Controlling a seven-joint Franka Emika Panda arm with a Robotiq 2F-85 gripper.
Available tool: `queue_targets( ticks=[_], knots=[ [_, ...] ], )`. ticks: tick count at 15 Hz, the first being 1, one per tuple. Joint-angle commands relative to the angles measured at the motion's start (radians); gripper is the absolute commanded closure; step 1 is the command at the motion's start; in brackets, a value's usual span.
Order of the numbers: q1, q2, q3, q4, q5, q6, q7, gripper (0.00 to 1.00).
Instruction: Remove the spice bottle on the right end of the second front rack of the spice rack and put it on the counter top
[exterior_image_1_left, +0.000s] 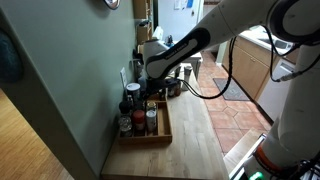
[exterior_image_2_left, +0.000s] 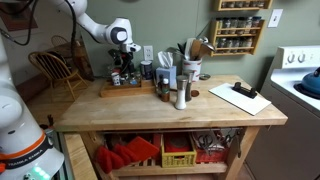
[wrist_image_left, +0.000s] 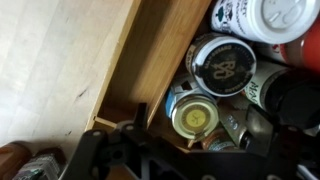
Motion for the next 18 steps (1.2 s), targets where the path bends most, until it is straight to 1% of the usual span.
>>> queue_targets(
  ticks=[1, 4, 5, 7, 8, 9, 10, 11, 12, 14, 15, 16, 18],
  knots=[
    [0.029, 0.036, -0.029, 0.016, -0.027, 0.029, 0.036, 0.00],
    [0.035, 0.045, -0.040, 0.016, -0.031, 0.041, 0.034, 0.01],
    [0.036, 0.047, -0.044, 0.015, -0.031, 0.048, 0.032, 0.10],
    [0.037, 0.053, -0.048, 0.015, -0.022, 0.067, 0.031, 0.18],
    [0.037, 0.056, -0.050, 0.015, -0.018, 0.076, 0.030, 0.25],
    [0.037, 0.060, -0.051, 0.014, -0.012, 0.084, 0.030, 0.20],
    [0.037, 0.063, -0.052, 0.013, -0.009, 0.090, 0.029, 0.20],
    [0.036, 0.066, -0.055, 0.012, -0.005, 0.098, 0.027, 0.22],
    [0.036, 0.068, -0.057, 0.010, -0.003, 0.104, 0.027, 0.21],
    [0.032, 0.072, -0.059, 0.007, 0.008, 0.112, 0.021, 0.23],
    [0.031, 0.074, -0.061, 0.006, 0.013, 0.113, 0.019, 0.25],
    [0.031, 0.074, -0.062, 0.005, 0.016, 0.115, 0.019, 0.30],
    [0.027, 0.069, -0.062, 0.007, 0.029, 0.111, 0.009, 0.53]
  ],
)
